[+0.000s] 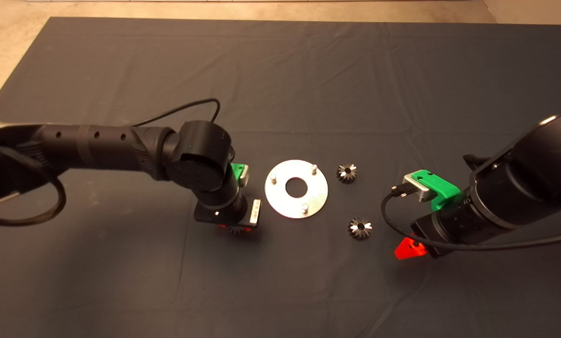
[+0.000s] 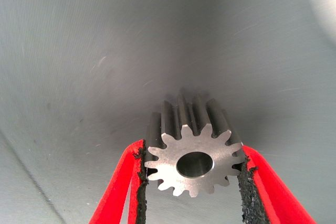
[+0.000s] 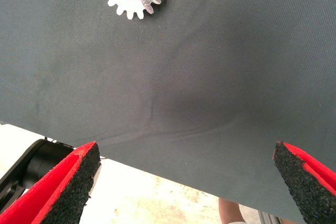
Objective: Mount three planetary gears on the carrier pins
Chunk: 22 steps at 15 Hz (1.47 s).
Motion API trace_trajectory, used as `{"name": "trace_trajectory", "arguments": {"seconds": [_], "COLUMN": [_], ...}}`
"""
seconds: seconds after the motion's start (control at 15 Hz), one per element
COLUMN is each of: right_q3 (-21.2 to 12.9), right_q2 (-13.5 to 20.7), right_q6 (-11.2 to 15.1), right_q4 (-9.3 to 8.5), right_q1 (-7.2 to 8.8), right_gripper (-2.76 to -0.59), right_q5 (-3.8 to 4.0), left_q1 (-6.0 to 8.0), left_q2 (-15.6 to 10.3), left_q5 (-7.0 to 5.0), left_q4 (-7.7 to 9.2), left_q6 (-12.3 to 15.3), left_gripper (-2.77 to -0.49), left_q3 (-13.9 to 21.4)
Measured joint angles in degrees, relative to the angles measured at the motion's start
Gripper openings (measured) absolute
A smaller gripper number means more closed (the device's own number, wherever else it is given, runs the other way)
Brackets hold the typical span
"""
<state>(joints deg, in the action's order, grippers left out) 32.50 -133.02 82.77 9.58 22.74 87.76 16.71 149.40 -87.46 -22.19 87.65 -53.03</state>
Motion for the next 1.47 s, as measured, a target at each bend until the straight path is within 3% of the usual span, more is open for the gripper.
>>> {"name": "trace_trajectory", "arguments": {"seconds": [0.13, 0.4, 0.53, 0.73, 0.87, 1.2, 1.47], "right_q3": [-0.09, -0.09, -0.09, -0.09, -0.09, -0.09, -0.09], "right_q2": [0.0, 0.0, 0.0, 0.02, 0.0, 0.0, 0.0], "right_q6": [0.01, 0.02, 0.01, 0.02, 0.0, 0.02, 0.02], "right_q4": [0.0, 0.01, 0.0, 0.0, 0.0, 0.0, 0.0], "right_q1": [-0.02, -0.02, 0.0, -0.02, 0.0, -0.02, 0.0], "right_gripper": [-0.89, -0.89, -0.89, -0.89, -0.89, -0.89, -0.89], "right_q5": [0.02, 0.0, 0.0, 0.0, 0.0, 0.0, 0.03], "left_q1": [1.5, 2.28, 3.27, 3.52, 3.58, 6.83, 7.16], "left_q2": [1.81, 4.06, 6.29, 11.31, 12.65, 13.0, 12.98], "left_q5": [0.0, -0.02, -0.13, 0.11, 0.13, -0.05, 0.02], "left_q4": [0.33, 2.45, 2.51, 2.51, 2.76, 4.02, 5.73], "left_q6": [-1.72, -3.12, -4.74, -6.95, -7.44, -7.61, -7.63], "left_gripper": [-2.33, -2.33, -2.33, -2.33, -2.33, -2.35, -2.35], "left_q3": [-0.43, -4.38, -9.07, -18.55, -21.81, -23.3, -23.43]}}
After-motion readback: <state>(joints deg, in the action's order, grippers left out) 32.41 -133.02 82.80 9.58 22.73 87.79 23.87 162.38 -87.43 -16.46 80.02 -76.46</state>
